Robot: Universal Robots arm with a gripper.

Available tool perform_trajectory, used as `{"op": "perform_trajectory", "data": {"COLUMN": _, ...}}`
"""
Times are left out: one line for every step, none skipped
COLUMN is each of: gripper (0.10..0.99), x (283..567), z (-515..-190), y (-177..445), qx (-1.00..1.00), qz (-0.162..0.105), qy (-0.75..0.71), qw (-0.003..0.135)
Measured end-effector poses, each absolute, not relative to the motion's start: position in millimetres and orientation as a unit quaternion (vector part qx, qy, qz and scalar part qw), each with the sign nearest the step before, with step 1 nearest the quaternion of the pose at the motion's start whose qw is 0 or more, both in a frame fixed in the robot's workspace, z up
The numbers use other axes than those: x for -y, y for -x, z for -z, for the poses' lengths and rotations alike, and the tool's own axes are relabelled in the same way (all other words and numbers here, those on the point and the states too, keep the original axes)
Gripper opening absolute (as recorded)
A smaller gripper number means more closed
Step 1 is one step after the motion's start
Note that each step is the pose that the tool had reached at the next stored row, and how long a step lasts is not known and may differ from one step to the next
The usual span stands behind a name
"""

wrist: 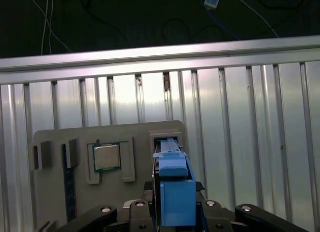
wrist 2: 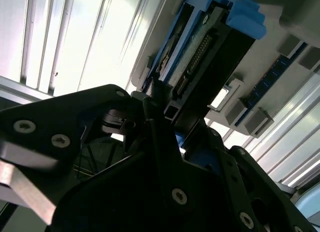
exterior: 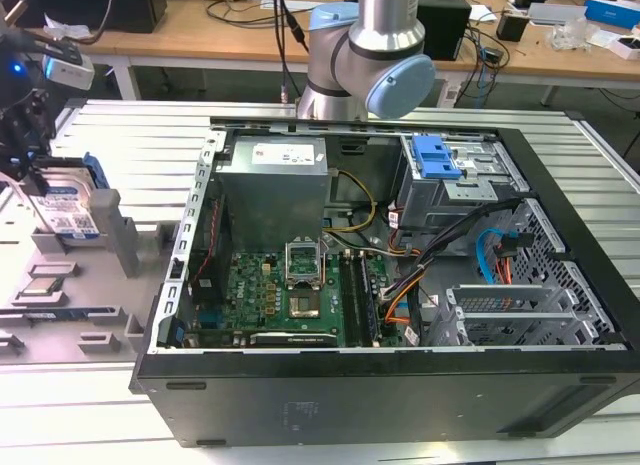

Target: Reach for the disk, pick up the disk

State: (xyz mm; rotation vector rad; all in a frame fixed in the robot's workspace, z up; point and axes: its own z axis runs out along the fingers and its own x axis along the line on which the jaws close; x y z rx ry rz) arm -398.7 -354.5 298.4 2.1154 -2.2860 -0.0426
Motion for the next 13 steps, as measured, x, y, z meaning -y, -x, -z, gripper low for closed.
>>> {"op": "perform_trajectory", "data": {"gripper": 0.373, "x": 354.5, "z": -299.3, "y": 398.7, "qx": 0.734, "qz": 0.014, "qy": -0.679, "qw": 0.013}}
{"op": "perform_trajectory", "data": {"gripper": 0.373, "x": 354.5, "z": -300.1, "y": 398.7, "qx": 0.734, "qz": 0.014, "qy": -0.679, "qw": 0.013}}
{"op": "perform_trajectory", "data": {"gripper": 0.373, "x": 354.5, "z": -301.6, "y": 398.7, "qx": 0.734, "qz": 0.014, "qy": -0.679, "qw": 0.013}}
{"op": "perform_trajectory", "data": {"gripper": 0.373, "x": 354.5, "z": -302.6, "y": 398.7, "qx": 0.734, "qz": 0.014, "qy": -0.679, "qw": 0.013}}
{"op": "perform_trajectory", "data": {"gripper": 0.373, "x": 354.5, "z": -304.2, "y": 398.7, "qx": 0.734, "qz": 0.014, "qy": -0.679, "qw": 0.013}}
{"op": "perform_trajectory", "data": {"gripper": 0.373, "x": 354.5, "z": -305.2, "y": 398.7, "qx": 0.734, "qz": 0.014, "qy": -0.679, "qw": 0.013}}
{"op": "perform_trajectory", "data": {"gripper": 0.373, "x": 354.5, "z": -307.1, "y": 398.8, "qx": 0.734, "qz": 0.014, "qy": -0.679, "qw": 0.013}}
{"op": "perform_trajectory", "data": {"gripper": 0.373, "x": 354.5, "z": -308.5, "y": 398.8, "qx": 0.734, "qz": 0.014, "qy": -0.679, "qw": 0.013}}
{"op": "perform_trajectory", "data": {"gripper": 0.373, "x": 354.5, "z": -309.4, "y": 398.8, "qx": 0.734, "qz": 0.014, "qy": -0.679, "qw": 0.013}}
{"op": "perform_trajectory", "data": {"gripper": 0.373, "x": 354.5, "z": -310.4, "y": 398.8, "qx": 0.734, "qz": 0.014, "qy": -0.679, "qw": 0.013}}
{"op": "perform_trajectory", "data": {"gripper": 0.373, "x": 354.5, "z": -312.3, "y": 398.7, "qx": 0.734, "qz": 0.014, "qy": -0.679, "qw": 0.013}}
{"op": "perform_trajectory", "data": {"gripper": 0.373, "x": 354.5, "z": -313.7, "y": 398.7, "qx": 0.734, "qz": 0.014, "qy": -0.679, "qw": 0.013}}
{"op": "perform_trajectory", "data": {"gripper": 0.373, "x": 354.5, "z": -317.6, "y": 398.7, "qx": 0.734, "qz": 0.014, "qy": -0.679, "qw": 0.013}}
